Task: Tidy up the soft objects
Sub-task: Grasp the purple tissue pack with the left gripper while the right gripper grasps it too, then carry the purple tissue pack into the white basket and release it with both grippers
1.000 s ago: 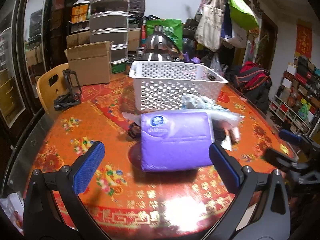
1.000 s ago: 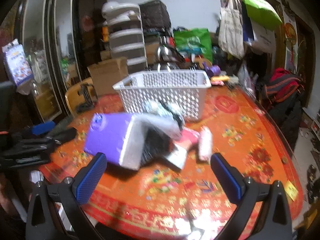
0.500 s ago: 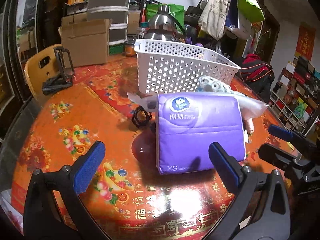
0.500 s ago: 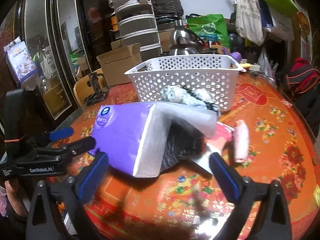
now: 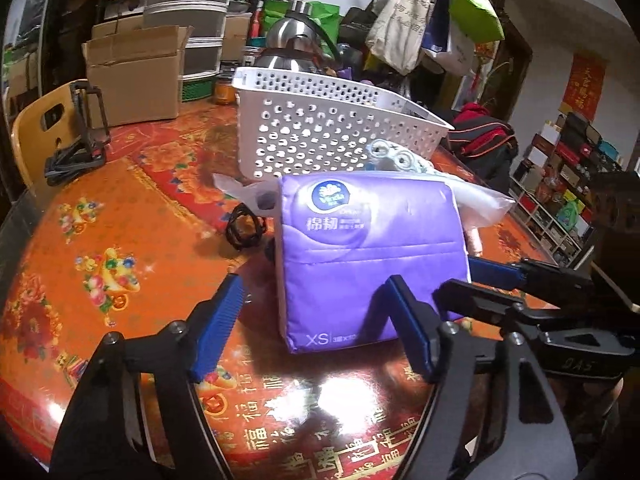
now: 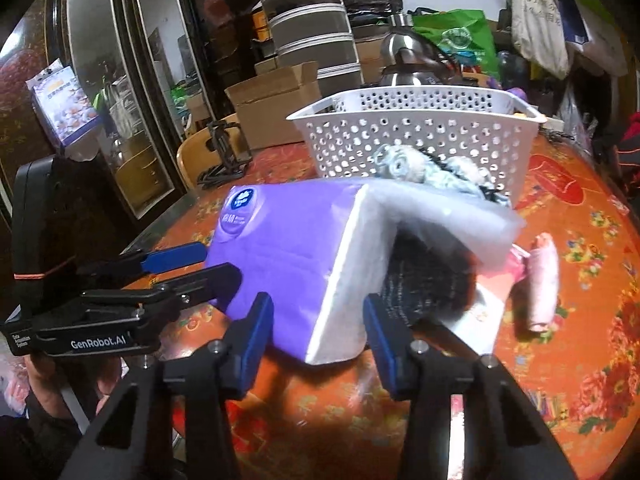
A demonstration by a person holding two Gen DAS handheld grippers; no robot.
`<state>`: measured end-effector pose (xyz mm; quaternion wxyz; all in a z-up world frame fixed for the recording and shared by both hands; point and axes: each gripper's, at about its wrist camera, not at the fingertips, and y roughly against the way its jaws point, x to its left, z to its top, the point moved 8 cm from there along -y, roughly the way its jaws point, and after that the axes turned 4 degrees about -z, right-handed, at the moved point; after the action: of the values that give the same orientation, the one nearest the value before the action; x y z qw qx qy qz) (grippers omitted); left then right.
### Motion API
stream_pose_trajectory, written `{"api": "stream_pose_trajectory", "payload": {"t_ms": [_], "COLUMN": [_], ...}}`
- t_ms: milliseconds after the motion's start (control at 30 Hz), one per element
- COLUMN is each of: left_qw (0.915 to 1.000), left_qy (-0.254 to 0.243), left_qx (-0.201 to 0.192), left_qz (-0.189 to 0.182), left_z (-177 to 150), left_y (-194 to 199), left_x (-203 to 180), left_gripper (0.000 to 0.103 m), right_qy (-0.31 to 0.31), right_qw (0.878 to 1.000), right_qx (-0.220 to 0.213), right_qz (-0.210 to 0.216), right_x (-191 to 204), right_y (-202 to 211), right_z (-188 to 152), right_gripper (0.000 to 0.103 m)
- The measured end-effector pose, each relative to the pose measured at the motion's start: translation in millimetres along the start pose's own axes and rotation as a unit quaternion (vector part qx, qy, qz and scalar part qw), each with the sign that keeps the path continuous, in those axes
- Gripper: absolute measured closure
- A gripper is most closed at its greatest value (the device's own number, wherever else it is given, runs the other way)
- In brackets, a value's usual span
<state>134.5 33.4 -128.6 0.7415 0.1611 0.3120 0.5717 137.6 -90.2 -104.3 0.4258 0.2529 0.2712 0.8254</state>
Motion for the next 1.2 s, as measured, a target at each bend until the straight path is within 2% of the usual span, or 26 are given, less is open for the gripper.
{"api": "stream_pose_trajectory", "payload": {"t_ms": [133,433,600,800,1200], "left_qw": [0.9996,0.9994,0.9979,0.9971,0.9915], "left_qy": [-0.004,-0.031,-0.057,-0.061,-0.089], "left_qx": [0.004,-0.012,-0.028,-0.046,-0.095], "left_qz": [-0.026,0.001,0.011,0.005,0.0], "left_z": [-1,-4,-5,0,35], "left_y": [-4,1,9,24,70], "left_x": [-8,-18,-26,-36,-72], "left_gripper": [0.045,0.053,0.054,0.054,0.054], "right_qy": [0.004,0.015,0.024,0.033,0.052], "right_qw": [1.0,1.0,0.999,0.998,0.993], "right_qx": [0.004,0.002,-0.008,-0.032,-0.09], "right_qz": [0.003,-0.009,-0.025,-0.034,-0.052], "right_x": [4,4,4,9,8], "right_y": [-3,1,7,27,80], "right_z": [-1,-5,-4,1,37], "right_gripper": [0.06,0.064,0.066,0.066,0.066]}}
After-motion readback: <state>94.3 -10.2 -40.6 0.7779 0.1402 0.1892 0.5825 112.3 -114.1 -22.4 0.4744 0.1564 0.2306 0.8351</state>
